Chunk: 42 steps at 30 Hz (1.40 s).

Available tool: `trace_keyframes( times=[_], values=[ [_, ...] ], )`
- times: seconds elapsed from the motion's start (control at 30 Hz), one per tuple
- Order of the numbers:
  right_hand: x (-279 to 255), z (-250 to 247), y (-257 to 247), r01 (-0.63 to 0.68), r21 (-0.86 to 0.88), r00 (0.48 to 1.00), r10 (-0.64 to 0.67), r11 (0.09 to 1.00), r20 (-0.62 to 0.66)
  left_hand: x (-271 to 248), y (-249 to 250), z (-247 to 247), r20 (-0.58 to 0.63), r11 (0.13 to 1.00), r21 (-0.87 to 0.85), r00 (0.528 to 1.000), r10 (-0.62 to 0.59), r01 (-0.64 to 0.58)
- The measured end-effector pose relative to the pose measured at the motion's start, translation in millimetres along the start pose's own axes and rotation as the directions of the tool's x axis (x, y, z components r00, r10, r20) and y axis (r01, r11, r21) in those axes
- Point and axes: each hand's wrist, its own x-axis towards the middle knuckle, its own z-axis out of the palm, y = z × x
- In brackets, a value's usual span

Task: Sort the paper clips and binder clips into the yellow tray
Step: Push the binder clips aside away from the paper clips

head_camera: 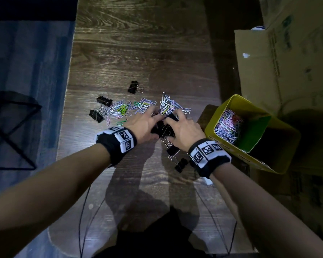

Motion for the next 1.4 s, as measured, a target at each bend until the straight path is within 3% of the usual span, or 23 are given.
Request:
trace_keyframes(
  times=[0.13, 0.3, 0.5, 0.77, 0.93, 1.07, 1.23, 1.4],
  values=[
    [-1, 7, -11, -0.062, 0.05, 0.998, 0.063, 0.997, -0.026, -7, 1, 6, -0.06, 0.986, -0.167, 0.998, -0.016, 0.005],
    [-4, 11, -10, -0.091, 0.171, 0.993, 0.101, 0.981, -0.054, -19, -2, 10, -0.193, 0.977, -0.21, 0.981, -0.016, -0.025],
    [-13, 13, 0, -0.083, 0.364, 0.983, 0.137, 0.928, -0.126, -33, -12, 10, -0.375, 0.959, -0.26, 0.927, 0.007, -0.113],
    [-21, 19, 4, -0.046, 0.515, 0.955, 0.189, 0.856, -0.228, -42, -26, 6, -0.374, 0.872, -0.465, 0.927, -0.038, -0.152],
    [-23, 19, 9, -0.053, 0.574, 0.888, 0.301, 0.817, -0.347, -42, -25, -9, -0.208, 0.626, -0.779, 0.935, -0.287, 0.019],
    [-29, 9, 8, -0.003, 0.605, 0.836, 0.334, 0.797, -0.435, -39, -28, -12, -0.091, 0.39, -0.918, 0.925, -0.368, 0.065],
    [-35, -28, 2, -0.117, 0.682, 0.851, 0.427, 0.722, -0.306, -36, -29, -9, -0.039, 0.198, -0.978, 0.889, -0.457, 0.059],
    [-4, -79, 12, -0.215, 0.504, 0.875, 0.394, 0.837, -0.281, -32, -29, -9, 0.021, 0.053, -0.997, 0.886, -0.463, 0.051]
  ],
)
